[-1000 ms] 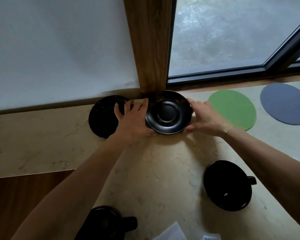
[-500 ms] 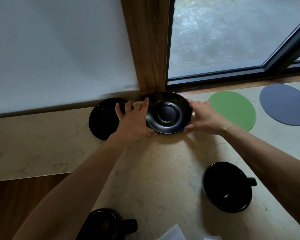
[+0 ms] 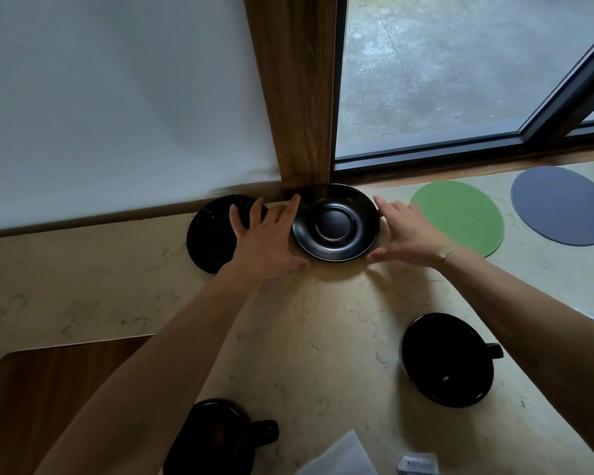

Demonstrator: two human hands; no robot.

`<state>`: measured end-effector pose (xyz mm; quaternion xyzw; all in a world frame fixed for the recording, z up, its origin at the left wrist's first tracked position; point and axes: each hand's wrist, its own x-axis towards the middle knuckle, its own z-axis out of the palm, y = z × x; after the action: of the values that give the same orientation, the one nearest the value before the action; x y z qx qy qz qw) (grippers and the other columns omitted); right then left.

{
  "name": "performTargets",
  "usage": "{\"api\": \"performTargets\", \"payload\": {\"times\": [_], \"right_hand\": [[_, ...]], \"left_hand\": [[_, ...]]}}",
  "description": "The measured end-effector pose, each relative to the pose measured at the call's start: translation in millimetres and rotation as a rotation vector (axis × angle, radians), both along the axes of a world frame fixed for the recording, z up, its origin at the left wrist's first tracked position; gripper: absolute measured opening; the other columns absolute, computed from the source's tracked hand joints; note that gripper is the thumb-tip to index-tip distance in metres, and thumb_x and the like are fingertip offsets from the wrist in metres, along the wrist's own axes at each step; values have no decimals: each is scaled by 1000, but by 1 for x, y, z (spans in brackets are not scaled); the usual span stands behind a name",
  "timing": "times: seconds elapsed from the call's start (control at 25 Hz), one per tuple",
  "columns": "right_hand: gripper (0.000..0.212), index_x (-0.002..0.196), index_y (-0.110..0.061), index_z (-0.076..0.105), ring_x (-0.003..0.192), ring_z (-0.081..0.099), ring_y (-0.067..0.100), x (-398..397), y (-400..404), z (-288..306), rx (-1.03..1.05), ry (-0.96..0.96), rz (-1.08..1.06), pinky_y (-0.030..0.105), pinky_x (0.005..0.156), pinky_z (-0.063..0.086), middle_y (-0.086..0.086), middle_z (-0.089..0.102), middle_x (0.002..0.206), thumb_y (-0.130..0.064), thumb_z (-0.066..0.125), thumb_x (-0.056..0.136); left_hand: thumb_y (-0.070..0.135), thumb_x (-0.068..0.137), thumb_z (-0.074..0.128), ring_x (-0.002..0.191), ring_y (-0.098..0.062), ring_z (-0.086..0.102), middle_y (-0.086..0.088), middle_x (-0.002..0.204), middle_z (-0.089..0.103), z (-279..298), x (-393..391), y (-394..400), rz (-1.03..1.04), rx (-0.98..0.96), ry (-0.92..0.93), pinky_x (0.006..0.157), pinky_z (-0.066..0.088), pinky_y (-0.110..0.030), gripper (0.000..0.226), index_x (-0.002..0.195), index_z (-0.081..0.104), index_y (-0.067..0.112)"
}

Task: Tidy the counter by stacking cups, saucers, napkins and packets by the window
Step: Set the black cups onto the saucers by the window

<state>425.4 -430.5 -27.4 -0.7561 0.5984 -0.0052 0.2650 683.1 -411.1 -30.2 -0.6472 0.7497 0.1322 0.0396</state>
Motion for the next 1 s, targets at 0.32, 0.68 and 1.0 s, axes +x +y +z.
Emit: {"api": "performTargets", "payload": {"times": [0.32,0.68,1.0], "right_hand": [[81,148,-26,37,128,39,26,-2,54,35,-270,-21,-16,45,101,41,-2,49,144,-38,77,79],[56,137,-30,53,128,47,18,42,183,66,-219,-101,74,39,103,42,-6,58,136,-46,68,86],[56,142,-40,43,131,41,12,82,282,86,-128,-71,132,35,105,40,-11,50,143,-50,61,89]], "left_hand": [[69,69,68,147,-25,-15,6,162,-4,36,37,65,45,-59,10,115,-11,-58,112,152,-1,40],[82,62,59,148,-19,-9,13,161,0,61,98,220,202,124,192,117,-6,-49,112,149,-1,47],[69,61,73,147,-21,-1,10,159,11,76,115,320,242,123,321,119,1,-50,118,151,1,44]]}}
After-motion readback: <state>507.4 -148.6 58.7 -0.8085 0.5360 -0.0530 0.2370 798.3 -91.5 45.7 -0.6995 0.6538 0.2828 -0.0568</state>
